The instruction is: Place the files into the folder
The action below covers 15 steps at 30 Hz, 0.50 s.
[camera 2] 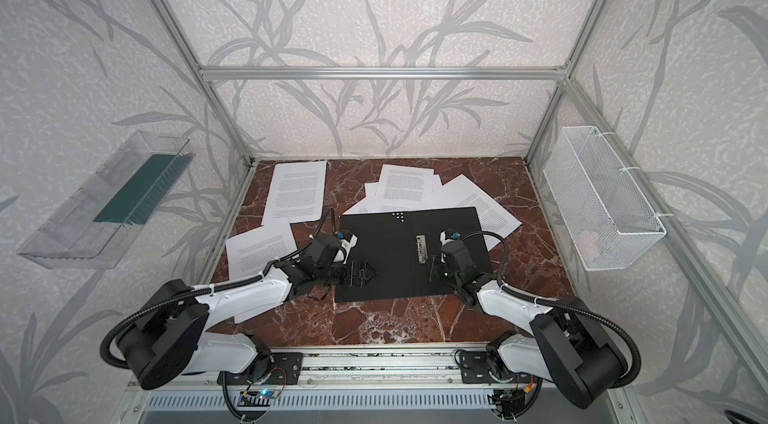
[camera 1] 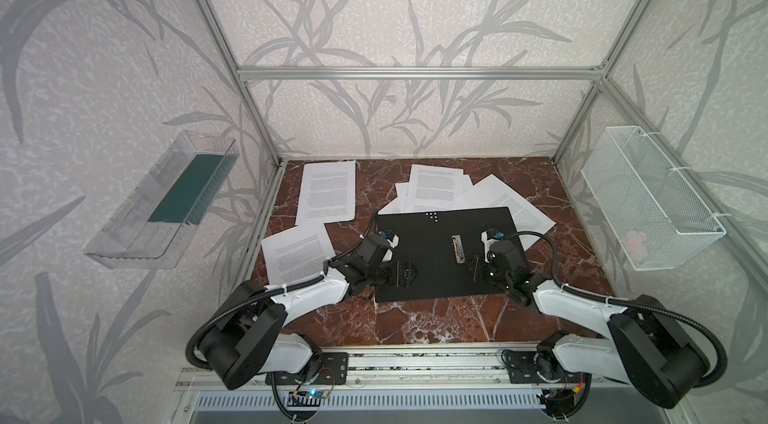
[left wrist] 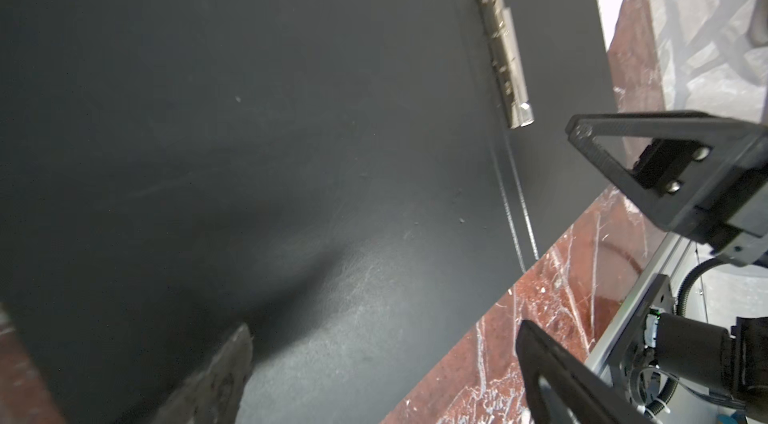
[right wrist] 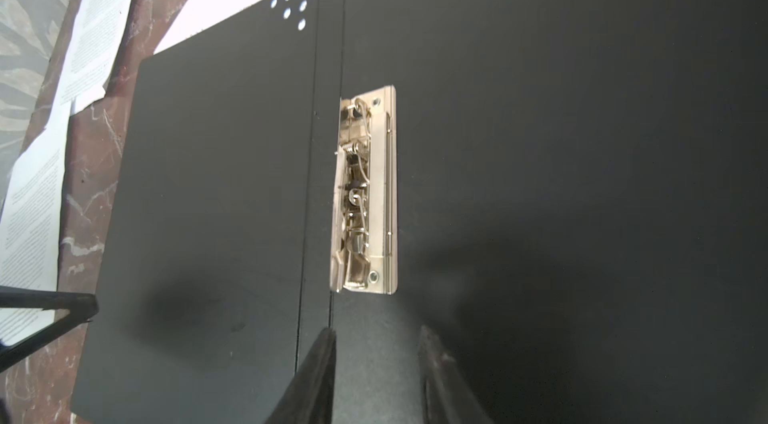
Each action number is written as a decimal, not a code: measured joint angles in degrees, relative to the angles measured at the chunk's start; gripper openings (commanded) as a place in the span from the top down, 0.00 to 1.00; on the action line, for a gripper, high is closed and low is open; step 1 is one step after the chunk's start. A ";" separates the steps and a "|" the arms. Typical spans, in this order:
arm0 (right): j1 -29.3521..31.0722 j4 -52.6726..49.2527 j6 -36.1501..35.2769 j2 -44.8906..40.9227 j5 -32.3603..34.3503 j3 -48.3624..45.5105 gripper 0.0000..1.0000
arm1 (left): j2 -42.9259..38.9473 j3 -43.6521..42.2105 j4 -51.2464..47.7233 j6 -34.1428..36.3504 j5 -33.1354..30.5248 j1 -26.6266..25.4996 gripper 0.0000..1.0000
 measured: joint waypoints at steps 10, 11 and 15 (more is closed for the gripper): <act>-0.02 3.69 -0.33 5.68 -6.78 2.32 0.77 | 10.38 6.38 3.63 0.20 3.45 -0.24 0.01; -0.04 4.04 -0.28 5.95 -6.93 2.32 0.78 | 11.17 7.06 3.80 0.28 3.67 -0.24 0.01; -0.24 5.07 -0.17 7.37 -7.08 2.62 0.81 | 13.11 8.59 4.72 0.42 4.11 -0.24 0.01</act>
